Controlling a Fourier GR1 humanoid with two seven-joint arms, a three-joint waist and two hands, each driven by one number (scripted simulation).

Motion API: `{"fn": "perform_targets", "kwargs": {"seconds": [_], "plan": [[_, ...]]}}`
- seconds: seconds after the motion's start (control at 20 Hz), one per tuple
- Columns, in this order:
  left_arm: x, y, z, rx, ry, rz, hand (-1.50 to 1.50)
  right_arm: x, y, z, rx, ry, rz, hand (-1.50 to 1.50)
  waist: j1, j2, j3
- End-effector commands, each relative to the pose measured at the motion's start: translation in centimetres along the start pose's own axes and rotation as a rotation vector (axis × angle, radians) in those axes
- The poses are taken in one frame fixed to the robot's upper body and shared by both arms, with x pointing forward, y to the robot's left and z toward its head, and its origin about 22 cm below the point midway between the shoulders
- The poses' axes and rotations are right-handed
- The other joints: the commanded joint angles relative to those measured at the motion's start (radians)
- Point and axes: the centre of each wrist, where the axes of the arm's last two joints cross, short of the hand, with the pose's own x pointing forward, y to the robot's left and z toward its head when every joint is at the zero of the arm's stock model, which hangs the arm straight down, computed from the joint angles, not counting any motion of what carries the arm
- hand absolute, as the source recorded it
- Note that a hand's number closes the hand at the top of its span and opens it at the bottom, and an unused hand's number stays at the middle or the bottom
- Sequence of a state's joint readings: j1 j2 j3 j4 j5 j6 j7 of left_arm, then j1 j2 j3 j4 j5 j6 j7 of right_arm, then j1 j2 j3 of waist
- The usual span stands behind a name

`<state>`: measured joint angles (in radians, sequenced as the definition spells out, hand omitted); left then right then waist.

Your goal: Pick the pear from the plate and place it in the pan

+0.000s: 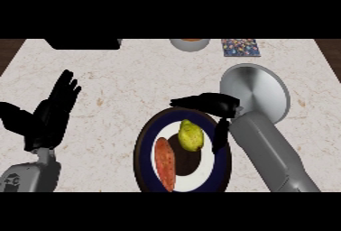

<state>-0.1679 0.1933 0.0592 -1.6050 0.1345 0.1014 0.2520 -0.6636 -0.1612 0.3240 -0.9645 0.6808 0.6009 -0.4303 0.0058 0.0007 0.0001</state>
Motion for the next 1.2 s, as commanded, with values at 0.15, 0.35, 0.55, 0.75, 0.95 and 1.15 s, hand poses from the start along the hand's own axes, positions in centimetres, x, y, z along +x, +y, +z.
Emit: {"fn": "perform_targets", "kwargs": {"seconds": [0.15,0.35,0.55,0.75,0.95,1.15], "plan": [[-0.5,0.9,1.2,0.001,0.009,-0.017,0.0,-1.4,0.4,-2.4,0.002,-0.019,-0.049,-1.5,0.01,0.002,0.0],[0.2,1.6,0.7,-0.004,-0.001,-0.002,0.0,1.8,3.0,-3.6,0.014,-0.037,-0.061,-1.5,-0.003,-0.003,0.0],[0.4,0.9,-0.5,-0.003,-0.019,0.009,0.0,0.5,3.2,-4.5,0.003,-0.101,-0.023,1.5,0.002,0.001,0.0],[-2.0,-0.3,-1.3,-0.029,-0.016,0.006,0.0,-0.2,4.5,-5.1,-0.029,-0.136,-0.021,1.5,0.005,0.004,0.0],[0.2,1.1,-1.5,-0.003,-0.011,-0.008,0.0,1.2,4.9,-4.8,-0.033,-0.167,-0.044,1.5,-0.001,0.0,0.0],[-1.3,0.5,2.2,-0.013,-0.003,-0.012,0.0,-0.7,3.7,-3.6,-0.055,-0.172,-0.082,1.5,0.004,-0.001,0.0]]}}
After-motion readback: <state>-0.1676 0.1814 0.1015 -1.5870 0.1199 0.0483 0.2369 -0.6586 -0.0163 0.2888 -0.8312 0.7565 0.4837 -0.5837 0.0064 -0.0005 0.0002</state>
